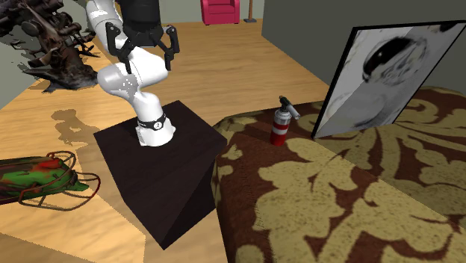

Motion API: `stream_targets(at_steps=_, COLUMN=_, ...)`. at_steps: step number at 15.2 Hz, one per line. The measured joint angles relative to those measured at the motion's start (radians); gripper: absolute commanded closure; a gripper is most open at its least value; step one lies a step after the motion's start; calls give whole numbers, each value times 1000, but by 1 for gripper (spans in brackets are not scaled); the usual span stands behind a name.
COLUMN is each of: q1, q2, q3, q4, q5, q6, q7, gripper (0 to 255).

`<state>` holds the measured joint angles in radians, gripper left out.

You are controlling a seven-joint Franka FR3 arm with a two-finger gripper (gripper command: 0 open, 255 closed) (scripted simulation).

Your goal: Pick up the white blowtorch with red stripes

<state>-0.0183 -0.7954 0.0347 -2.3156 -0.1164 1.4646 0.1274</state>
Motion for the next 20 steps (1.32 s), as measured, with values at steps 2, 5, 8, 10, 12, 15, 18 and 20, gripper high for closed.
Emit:
stream_targets(at_steps=2, q1=2, q2=1, q3=8, q4=-10, q5=8, q6=10, q7=13, gripper=0)
stream_targets(at_steps=5, q1=13, q2=17, q3=55, q4=-28, q5=50, q6=45, q7=80, gripper=0)
stream_targets(at_steps=8, q1=29, q2=37, q3=117, q4=-62, q5=103, q6=99, q7=167, gripper=0)
stream_targets(at_steps=10, q1=39, q2=54, q3=157, q4=-71, q5=136, q6=129, q7=223, gripper=0)
stream_targets(at_steps=12, q1=47, q2=83, q3=198, q4=-75, q5=165, q6=166, q7=277, gripper=0)
stream_targets(at_steps=15, q1=55, q2=147, q3=263, q4=-66, q5=203, q6=229, q7=362, gripper=0)
stream_targets(at_steps=18, q1=63, q2=205, q3=325, q4=-55, q5=235, q6=285, q7=444, gripper=0)
stream_targets(at_steps=20, q1=62, q2=259, q3=365, q4=-33, q5=245, q6=324, q7=498, gripper=0)
